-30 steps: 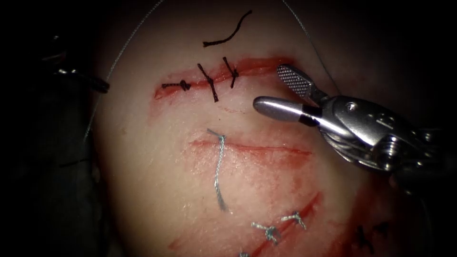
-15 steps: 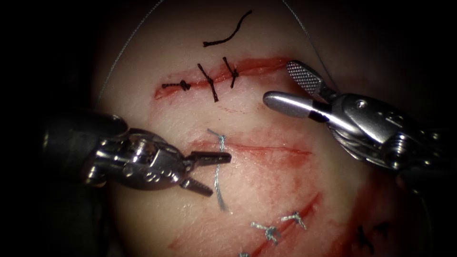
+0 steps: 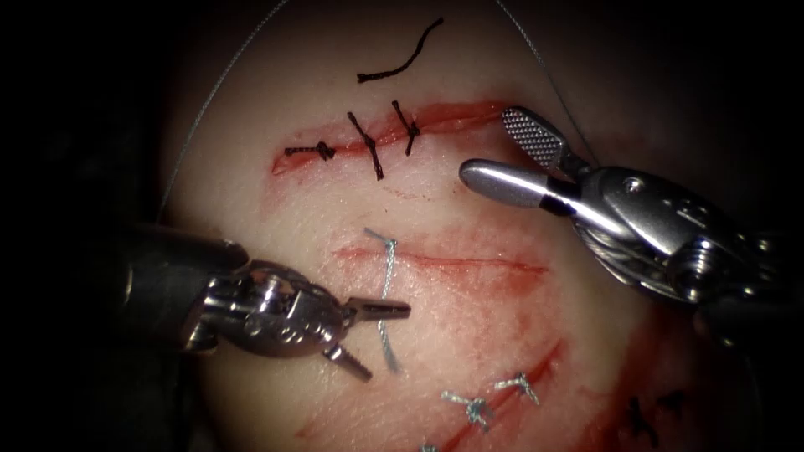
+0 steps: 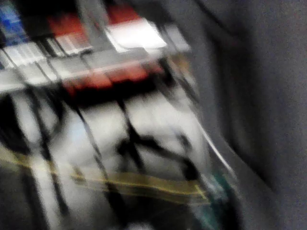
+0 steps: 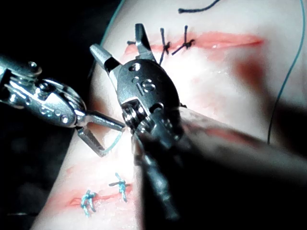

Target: Wound Closure

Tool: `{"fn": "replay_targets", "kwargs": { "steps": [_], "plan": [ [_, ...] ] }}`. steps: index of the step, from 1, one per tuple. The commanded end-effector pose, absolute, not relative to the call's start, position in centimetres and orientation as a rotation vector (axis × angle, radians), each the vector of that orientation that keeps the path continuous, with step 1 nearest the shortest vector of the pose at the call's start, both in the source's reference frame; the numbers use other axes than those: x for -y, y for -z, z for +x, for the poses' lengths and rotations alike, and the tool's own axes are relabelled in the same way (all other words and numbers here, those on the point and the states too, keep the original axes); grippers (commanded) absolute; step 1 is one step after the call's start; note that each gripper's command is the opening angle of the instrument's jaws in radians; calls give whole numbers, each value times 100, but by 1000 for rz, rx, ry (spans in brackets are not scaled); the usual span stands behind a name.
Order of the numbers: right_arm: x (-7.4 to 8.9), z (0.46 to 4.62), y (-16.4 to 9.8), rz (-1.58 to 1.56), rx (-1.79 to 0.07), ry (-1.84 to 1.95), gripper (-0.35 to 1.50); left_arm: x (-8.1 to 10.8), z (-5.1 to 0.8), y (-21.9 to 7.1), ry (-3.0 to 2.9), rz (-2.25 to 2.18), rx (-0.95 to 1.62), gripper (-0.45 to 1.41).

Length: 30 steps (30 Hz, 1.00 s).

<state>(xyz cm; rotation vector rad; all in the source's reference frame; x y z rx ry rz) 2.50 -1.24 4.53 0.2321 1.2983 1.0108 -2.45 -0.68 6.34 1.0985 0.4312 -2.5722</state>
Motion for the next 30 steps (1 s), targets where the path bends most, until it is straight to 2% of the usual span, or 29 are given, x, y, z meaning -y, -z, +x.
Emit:
{"fn": "replay_targets", "kwargs": {
  "steps": [1,2,3,14,18,23,26,28,30],
  "plan": [
    [123,259,-455,236,-1300,-1015,135,68,-249,-640,2642,1106,-484,-6],
    [124,259,-455,236,-1300,-1015,135,64,-250,-643,2663,1102,-480,-35],
    [124,260,-455,236,-1300,-1015,135,62,-251,-644,2659,1098,-483,-45],
    [125,259,-455,235,-1301,-1014,133,42,-238,-634,2730,1138,-495,-45],
    [129,253,-461,236,-1303,-1012,131,16,-219,-616,2789,1381,-555,-45],
    [133,242,-475,302,-1295,-941,101,-21,-205,-604,2830,1781,-692,-45],
    [147,246,-491,271,-1199,-767,106,-44,-198,-602,2779,2071,-787,-45],
    [161,255,-505,232,-1191,-649,116,-49,-197,-608,2754,2202,-873,-45],
    [167,262,-512,218,-1192,-631,118,-49,-197,-613,2732,2267,-916,-45]
  ]
}}
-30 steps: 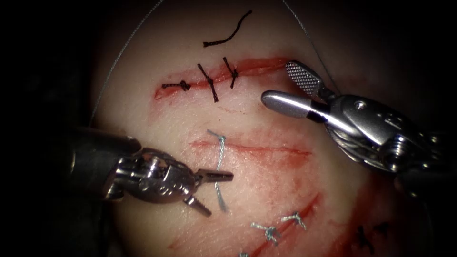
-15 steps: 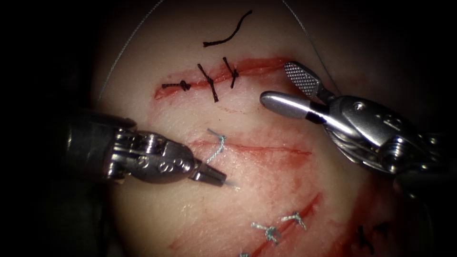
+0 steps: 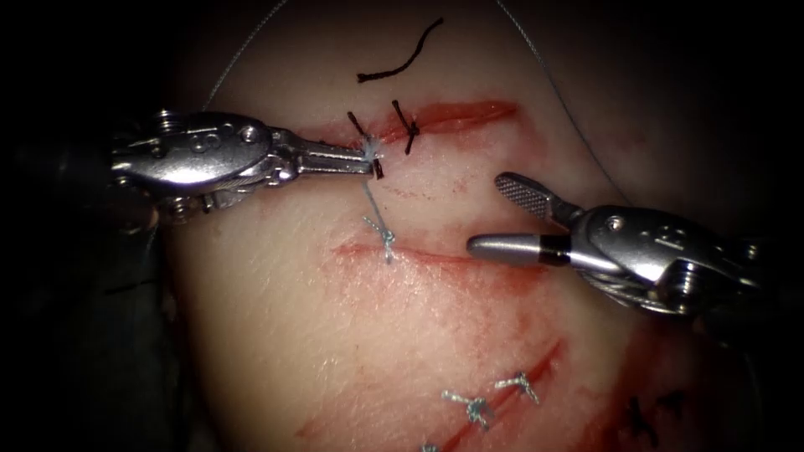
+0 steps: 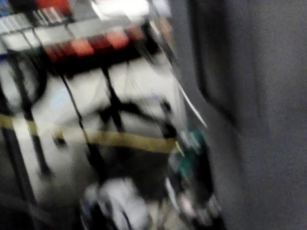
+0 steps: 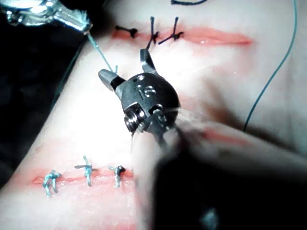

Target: Wound Closure

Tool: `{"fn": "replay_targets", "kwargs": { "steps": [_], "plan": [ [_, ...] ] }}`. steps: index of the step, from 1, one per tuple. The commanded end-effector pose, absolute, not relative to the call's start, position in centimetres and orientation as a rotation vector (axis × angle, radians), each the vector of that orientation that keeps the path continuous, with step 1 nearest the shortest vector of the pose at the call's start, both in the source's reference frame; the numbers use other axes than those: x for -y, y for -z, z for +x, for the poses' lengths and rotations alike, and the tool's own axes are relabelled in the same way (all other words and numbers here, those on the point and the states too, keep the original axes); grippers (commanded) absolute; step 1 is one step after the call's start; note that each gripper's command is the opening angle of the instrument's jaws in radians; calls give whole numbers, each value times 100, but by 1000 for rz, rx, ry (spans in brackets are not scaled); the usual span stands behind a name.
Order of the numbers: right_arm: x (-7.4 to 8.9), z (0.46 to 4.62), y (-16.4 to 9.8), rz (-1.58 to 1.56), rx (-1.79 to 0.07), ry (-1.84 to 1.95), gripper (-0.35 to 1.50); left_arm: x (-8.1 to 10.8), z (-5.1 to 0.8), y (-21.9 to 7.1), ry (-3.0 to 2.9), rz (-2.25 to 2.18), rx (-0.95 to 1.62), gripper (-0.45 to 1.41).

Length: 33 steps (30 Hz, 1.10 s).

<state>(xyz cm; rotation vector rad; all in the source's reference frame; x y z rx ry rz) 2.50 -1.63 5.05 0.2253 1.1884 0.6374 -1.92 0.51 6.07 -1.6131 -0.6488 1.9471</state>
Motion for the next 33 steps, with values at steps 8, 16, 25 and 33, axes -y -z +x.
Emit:
{"fn": "replay_targets", "kwargs": {
  "steps": [8,16,25,33],
  "plan": [
    [174,301,-525,175,-1186,-607,123,-43,-209,-627,-1886,-1604,685,-45],
    [169,330,-539,150,-1177,-620,130,-42,-213,-627,-1881,-1606,699,-45],
    [173,340,-567,204,-1180,-629,131,-49,-214,-617,-1841,-1635,706,-45],
    [173,348,-577,218,-1171,-664,131,-47,-223,-616,-1835,-1652,727,-45]
  ]
}}
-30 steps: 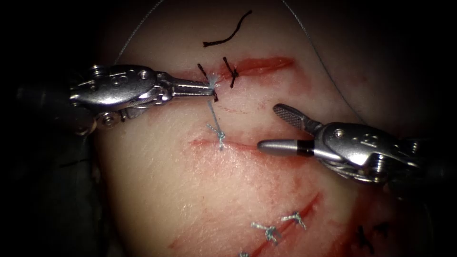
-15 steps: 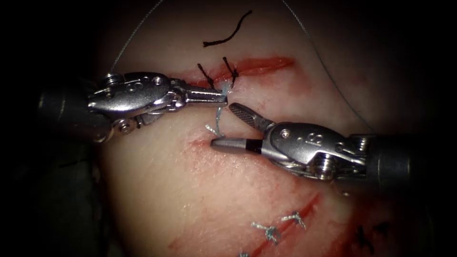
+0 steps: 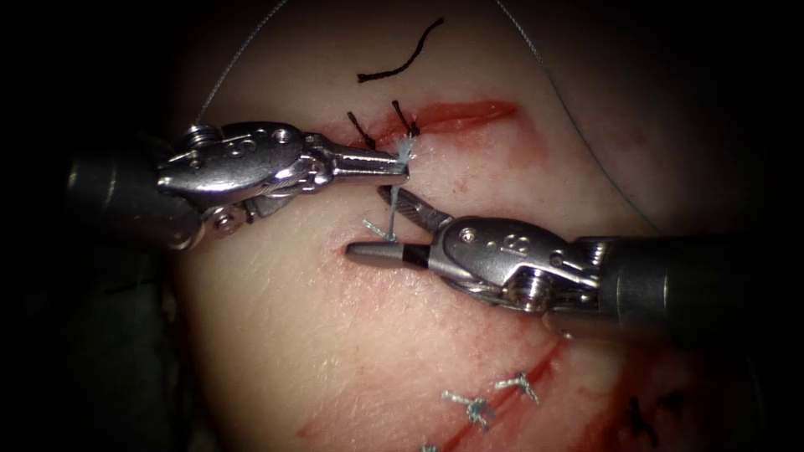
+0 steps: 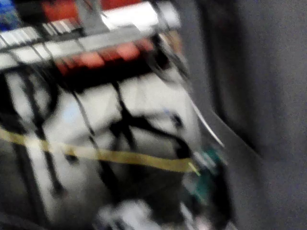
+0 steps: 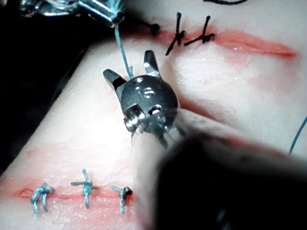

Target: Wound Closure

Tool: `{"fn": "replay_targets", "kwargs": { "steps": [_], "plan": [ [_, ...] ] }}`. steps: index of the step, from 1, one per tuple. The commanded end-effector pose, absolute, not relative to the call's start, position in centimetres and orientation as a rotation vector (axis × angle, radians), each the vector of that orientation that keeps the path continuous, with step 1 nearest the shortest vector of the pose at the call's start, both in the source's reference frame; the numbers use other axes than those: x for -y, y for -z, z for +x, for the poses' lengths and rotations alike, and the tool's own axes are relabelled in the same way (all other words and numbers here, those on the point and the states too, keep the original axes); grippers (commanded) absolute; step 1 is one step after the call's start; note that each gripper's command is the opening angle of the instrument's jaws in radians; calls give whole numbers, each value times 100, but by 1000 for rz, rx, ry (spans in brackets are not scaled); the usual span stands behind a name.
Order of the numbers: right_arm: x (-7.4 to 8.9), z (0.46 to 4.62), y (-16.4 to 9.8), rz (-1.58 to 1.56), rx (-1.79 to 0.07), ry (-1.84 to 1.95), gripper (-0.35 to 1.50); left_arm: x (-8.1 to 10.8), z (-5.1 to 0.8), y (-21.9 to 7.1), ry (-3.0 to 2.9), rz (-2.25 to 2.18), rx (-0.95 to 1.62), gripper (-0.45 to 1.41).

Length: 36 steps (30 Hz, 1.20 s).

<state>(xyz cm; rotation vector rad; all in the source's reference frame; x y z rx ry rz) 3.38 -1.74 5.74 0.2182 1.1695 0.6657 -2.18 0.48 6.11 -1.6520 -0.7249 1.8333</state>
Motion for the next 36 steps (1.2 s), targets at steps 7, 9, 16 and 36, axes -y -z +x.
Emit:
{"fn": "replay_targets", "kwargs": {
  "steps": [7,9,16,36],
  "plan": [
    [171,353,-579,214,-1170,-667,131,-46,-223,-617,-1836,-1652,726,-45],
    [171,356,-580,212,-1169,-669,131,-46,-223,-617,-1836,-1652,726,-45],
    [167,363,-586,207,-1169,-678,131,-45,-222,-617,-1837,-1653,727,-45],
    [166,378,-584,203,-1167,-676,126,-45,-223,-617,-1837,-1653,726,-45]
  ]
}}
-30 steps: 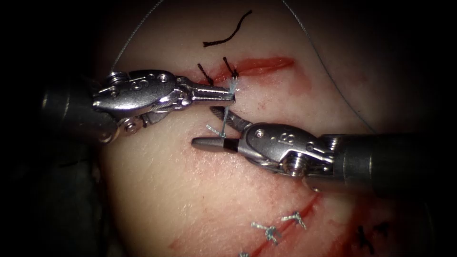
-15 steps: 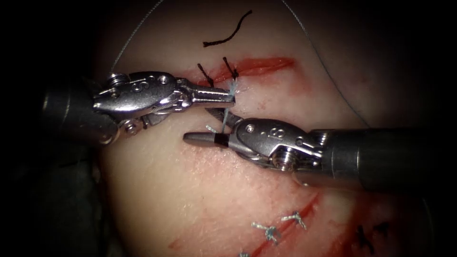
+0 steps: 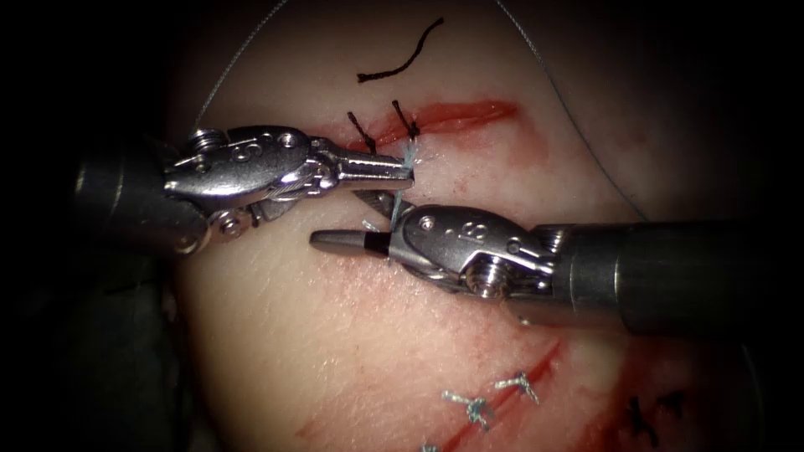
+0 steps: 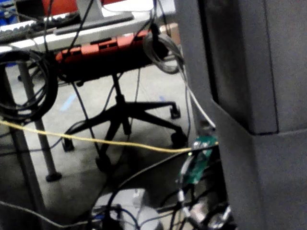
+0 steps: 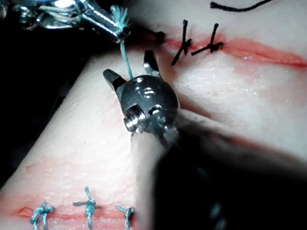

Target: Wound Closure

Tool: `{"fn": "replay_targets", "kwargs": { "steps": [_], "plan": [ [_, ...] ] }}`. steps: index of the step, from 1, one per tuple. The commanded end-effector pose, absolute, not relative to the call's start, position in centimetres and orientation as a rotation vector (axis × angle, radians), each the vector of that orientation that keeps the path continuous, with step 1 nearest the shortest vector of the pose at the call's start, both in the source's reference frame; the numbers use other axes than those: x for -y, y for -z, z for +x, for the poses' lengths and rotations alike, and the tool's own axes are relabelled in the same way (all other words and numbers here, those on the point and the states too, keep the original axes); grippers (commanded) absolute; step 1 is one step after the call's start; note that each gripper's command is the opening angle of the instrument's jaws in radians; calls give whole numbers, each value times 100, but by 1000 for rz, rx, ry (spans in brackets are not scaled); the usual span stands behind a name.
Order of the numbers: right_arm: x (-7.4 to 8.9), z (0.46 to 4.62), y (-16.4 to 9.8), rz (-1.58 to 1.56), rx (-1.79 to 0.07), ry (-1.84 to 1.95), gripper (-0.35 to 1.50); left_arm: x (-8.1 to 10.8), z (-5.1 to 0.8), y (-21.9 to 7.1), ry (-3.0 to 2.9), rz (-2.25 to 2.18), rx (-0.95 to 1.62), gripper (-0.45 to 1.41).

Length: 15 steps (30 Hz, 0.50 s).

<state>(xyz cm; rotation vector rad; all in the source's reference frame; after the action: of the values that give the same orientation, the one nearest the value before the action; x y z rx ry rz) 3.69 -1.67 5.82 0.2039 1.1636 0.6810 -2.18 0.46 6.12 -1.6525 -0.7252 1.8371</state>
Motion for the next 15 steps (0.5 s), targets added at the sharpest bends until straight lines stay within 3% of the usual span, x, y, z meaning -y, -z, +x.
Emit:
{"fn": "replay_targets", "kwargs": {
  "steps": [1,15],
  "plan": [
    [166,378,-584,204,-1167,-675,126,-45,-223,-617,-1837,-1653,726,-45],
    [163,379,-579,199,-1168,-664,120,-42,-224,-618,-1840,-1655,731,-45]
  ]
}}
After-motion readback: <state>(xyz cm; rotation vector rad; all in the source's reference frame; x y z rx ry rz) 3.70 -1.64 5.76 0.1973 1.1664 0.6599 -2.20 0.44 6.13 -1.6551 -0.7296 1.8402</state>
